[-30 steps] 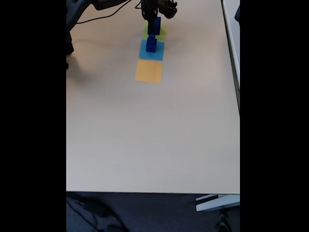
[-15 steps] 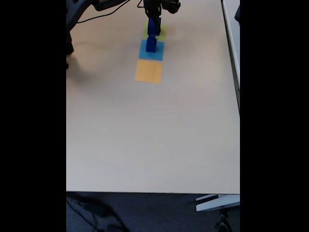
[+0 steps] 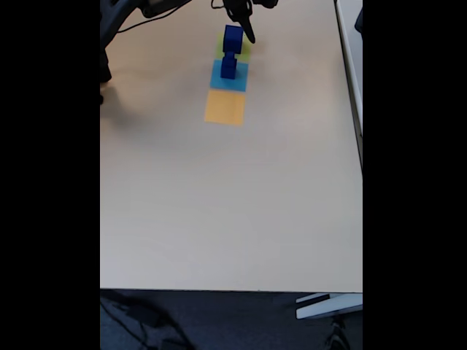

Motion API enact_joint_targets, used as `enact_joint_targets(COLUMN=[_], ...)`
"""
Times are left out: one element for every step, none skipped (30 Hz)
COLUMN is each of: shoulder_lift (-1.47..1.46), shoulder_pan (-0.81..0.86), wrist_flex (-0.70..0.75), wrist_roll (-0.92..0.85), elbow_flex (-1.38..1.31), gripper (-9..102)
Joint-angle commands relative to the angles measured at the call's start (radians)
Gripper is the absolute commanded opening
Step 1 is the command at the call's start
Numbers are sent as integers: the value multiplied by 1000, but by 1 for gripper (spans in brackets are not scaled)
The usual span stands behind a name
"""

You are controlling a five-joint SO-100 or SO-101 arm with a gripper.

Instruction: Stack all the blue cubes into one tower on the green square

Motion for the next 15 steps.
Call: enact_joint_targets(shoulder_lift=[126, 130, 135, 146, 163, 179, 193, 209, 222, 238, 244, 249, 255, 262, 272], shoulder_pan=[20, 23, 28, 32, 37, 43, 51, 57, 64, 72, 80, 87, 95, 100, 104], wrist_flex=[5, 9, 15, 18, 20, 20, 21, 23, 25, 28, 38, 51, 61, 72, 78], wrist_roll=[-29, -34, -34, -34, -28, -29, -35, -37, -44, -55, -63, -67, -74, -80, -81], elbow_flex=[-63, -63, -61, -51, -29, -8, 12, 35, 54, 66, 67, 67, 67, 69, 80], gripper=[37, 37, 37, 37, 37, 37, 37, 37, 37, 36, 36, 36, 35, 35, 35])
